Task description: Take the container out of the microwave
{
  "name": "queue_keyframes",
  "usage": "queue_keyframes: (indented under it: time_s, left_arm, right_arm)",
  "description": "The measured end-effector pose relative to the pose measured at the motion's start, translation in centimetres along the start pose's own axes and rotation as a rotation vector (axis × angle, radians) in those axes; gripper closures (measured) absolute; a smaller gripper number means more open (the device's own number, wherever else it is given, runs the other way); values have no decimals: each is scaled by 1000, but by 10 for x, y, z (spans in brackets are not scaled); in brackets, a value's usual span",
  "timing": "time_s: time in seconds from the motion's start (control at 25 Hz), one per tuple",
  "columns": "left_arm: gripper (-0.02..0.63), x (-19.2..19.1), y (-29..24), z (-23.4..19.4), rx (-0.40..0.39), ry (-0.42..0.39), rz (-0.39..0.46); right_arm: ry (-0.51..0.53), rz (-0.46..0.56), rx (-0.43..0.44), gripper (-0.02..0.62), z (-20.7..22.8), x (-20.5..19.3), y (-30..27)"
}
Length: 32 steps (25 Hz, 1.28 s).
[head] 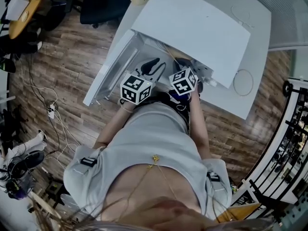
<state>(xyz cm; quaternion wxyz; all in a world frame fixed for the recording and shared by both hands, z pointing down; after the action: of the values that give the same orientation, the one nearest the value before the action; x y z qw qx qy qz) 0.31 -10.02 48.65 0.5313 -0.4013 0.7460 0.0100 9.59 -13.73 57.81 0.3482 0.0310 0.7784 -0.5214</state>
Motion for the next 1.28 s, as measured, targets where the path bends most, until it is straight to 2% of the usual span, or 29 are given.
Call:
queue_keyframes:
  time_s: [0.6,1.28]
  left_arm:
    - [488,-23,16,12,78,44,37]
    - [488,-33,19,28,114,37,61]
  right_arm:
    - [71,33,25,566,-15,-9,13]
    - [120,81,35,566,-26,-16,29]
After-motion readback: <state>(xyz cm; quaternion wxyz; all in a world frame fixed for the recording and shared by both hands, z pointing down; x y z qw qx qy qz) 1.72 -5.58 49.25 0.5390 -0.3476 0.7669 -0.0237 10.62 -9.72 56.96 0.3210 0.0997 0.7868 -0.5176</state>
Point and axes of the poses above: the fingertips, and each gripper's own axes: y backward along the fingers, z to its right, x out of its top, the point moved 4 cm from there along y, backward along the fingers, and after that the axes turned 6 degrees about y, right-handed, at the moved point
